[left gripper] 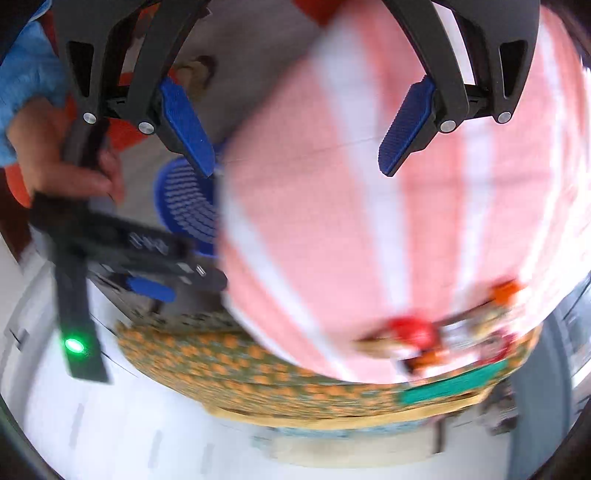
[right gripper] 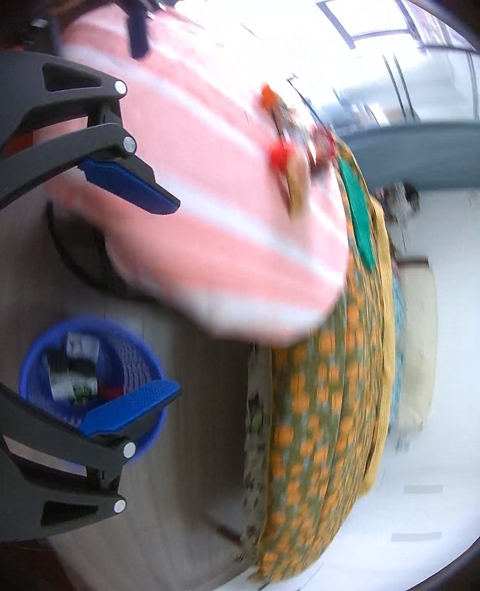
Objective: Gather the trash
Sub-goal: 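Move both grippers back over the table, then grasp the orange-white wrapped bundle with the left gripper while the right gripper reaches the red bag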
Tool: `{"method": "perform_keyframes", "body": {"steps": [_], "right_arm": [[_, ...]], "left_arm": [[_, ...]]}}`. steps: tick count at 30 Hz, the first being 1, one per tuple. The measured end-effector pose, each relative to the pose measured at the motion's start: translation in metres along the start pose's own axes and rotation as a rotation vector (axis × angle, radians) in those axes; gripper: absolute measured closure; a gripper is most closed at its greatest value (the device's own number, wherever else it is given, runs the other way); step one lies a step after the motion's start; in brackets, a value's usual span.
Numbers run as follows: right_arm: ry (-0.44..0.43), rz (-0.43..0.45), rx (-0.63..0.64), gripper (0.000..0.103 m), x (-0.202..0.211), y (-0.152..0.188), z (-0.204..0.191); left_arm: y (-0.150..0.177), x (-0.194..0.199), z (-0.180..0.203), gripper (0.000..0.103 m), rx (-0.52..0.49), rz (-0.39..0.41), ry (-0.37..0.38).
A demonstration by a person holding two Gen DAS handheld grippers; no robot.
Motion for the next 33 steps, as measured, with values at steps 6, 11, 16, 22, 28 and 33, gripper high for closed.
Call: {"method": "perform_keyframes", "body": {"steps": [6, 11, 16, 22, 28, 33], "right_arm": [[-0.072, -0.064, 0.149, 0.014, -0.017, -0.021, -0.089], [-0.058, -0.122, 0.207, 0.014, -0.045, -0.047, -0.131], [-0.06, -0.146, 0.256, 0.014, -0.056, -0.049, -0.156], [-0.084, -0.154, 0.235, 0.014, -0.058, -0.04, -0.155], [-0.075, -0.15, 0.24, 0.014, -0.063, -0.038, -0.158], [-0.073, -0.142, 0.24, 0.014, -0.062, -0.037, -0.158]], "left_arm": [[0.007, 0.016, -0.081, 0.013, 0.172, 0.02, -0.076], [0.008, 0.024, -0.135, 0.013, 0.262, 0.031, -0.111], [-0.011, 0.024, -0.18, 0.014, 0.307, 0.034, -0.134], [-0.068, 0.018, -0.222, 0.014, 0.338, 0.08, -0.168], [-0.119, -0.016, -0.248, 0.014, 0.356, 0.063, -0.183], [-0.132, -0.038, -0.258, 0.014, 0.347, 0.032, -0.188]]}}
Point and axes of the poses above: each gripper's, at about its wrist camera, not at the fingertips, and x roughly against the way its jaws point, z to its right, y to its underside, the point moved 4 cm from there along -x, roughly the way its jaws point, and after that the axes turned 14 degrees about -z, right-handed, at the moved point
